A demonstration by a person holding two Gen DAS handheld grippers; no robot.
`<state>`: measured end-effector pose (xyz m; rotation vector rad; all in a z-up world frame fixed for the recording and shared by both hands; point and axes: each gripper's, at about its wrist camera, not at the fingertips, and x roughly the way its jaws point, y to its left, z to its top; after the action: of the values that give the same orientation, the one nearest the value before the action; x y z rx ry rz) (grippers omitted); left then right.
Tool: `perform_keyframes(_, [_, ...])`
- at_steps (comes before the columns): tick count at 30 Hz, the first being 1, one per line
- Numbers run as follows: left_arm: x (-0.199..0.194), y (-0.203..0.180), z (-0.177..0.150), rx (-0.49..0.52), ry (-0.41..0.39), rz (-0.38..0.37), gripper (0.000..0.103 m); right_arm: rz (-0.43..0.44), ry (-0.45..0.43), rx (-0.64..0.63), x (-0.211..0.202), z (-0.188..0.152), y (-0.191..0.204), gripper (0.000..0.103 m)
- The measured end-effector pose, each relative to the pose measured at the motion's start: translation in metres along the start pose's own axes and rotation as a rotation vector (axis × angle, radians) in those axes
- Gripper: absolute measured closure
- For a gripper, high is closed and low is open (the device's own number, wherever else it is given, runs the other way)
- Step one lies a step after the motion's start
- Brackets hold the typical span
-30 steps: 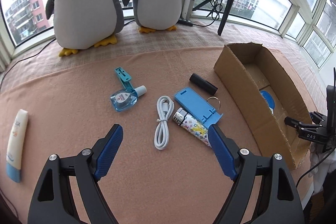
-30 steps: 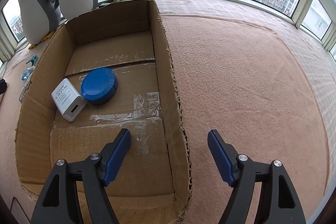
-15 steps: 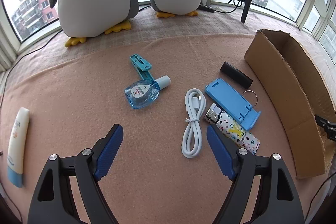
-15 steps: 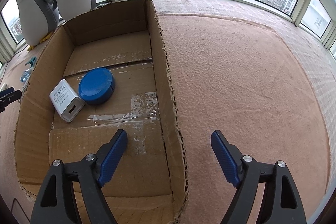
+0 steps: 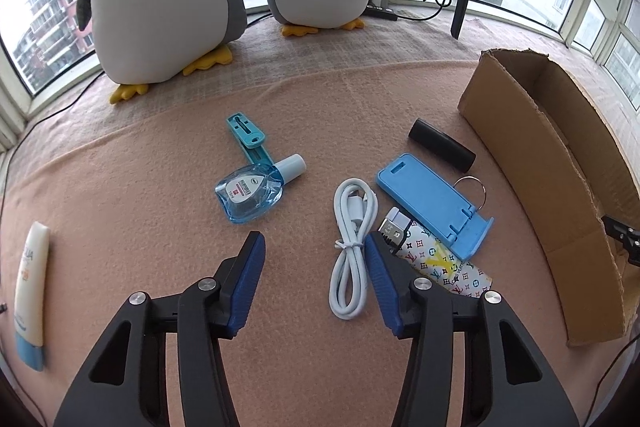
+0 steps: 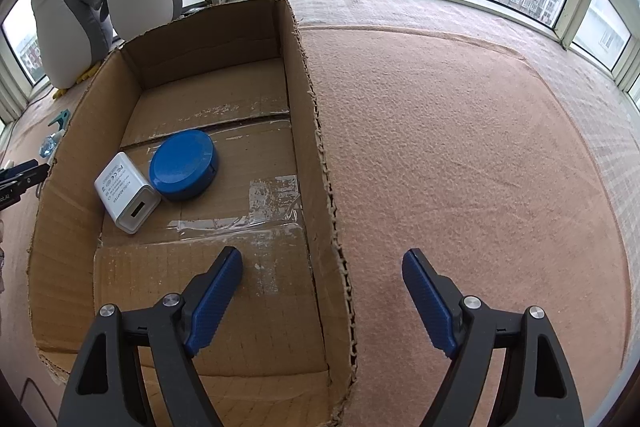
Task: Organize rigid objects
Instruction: 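Move the left gripper to the coiled white cable, then close the left gripper on the white cable coil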
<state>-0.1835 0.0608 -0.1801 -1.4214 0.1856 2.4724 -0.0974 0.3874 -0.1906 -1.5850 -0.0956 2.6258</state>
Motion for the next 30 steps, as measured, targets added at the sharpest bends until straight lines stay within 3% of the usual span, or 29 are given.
perform_keyframes(2, [0.001,-0.002,0.001,0.003,0.004,-0.017,0.066,0.000,0.000,0.000,0.000,-0.001,-0.001,0.024])
perform_keyframes(13, [0.006,-0.012,0.004,0.019,0.011,-0.033,0.088,0.000,0.000,0.000,0.000,-0.001,-0.001,0.024])
perform_keyframes(30, [-0.017,0.003,-0.007,-0.081,-0.025,-0.061,0.089,0.000,-0.001,0.001,0.000,-0.001,-0.001,0.024])
